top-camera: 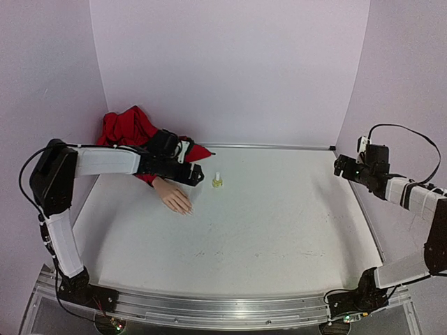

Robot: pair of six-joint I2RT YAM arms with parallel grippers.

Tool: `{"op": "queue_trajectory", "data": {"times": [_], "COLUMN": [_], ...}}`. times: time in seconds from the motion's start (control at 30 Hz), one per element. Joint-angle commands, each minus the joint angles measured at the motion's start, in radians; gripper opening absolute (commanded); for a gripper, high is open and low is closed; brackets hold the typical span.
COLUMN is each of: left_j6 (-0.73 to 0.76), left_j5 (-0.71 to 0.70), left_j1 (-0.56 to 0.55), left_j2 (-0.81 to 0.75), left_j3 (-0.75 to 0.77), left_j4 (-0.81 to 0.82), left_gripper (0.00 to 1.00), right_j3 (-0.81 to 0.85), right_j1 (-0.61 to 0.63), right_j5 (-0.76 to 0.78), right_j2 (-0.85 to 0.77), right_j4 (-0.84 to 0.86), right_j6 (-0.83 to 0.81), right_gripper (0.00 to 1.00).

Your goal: Paint the nails

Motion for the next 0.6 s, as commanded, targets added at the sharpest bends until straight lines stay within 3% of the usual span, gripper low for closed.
{"op": "queue_trajectory", "data": {"times": [0.0,0.3,0.43,0.57], "left_j6": [-0.012,0.004,-0.007,-0.017], "left_j5": [-0.014,-0.043,-0.08,-0.122], "left_j1": [-0.076,-0.147,-0.153,-0.153], "left_j2": [0.168,0.447,0.518,0.549], "left_j3": [0.233,0.607,0.721,0.777], "left_j4": [-0.075,-0.256,-0.33,-0.37], "left_gripper": [0.99,0.97,0.87,0.84], "right_j3": [0.007,0.022,0.012,0.007], "right_j1": [-0.017,-0.028,-0.029,-0.03], "right_j5": [-0.067,-0.393,-0.476,-0.5], "right_j2": [0.009,0.026,0.007,-0.014], "right_j4": [0.094,0.124,0.141,0.152], "right_j6": [0.057,0.029,0.024,0.017], "right_gripper": [0.98,0.98,0.98,0.98]}}
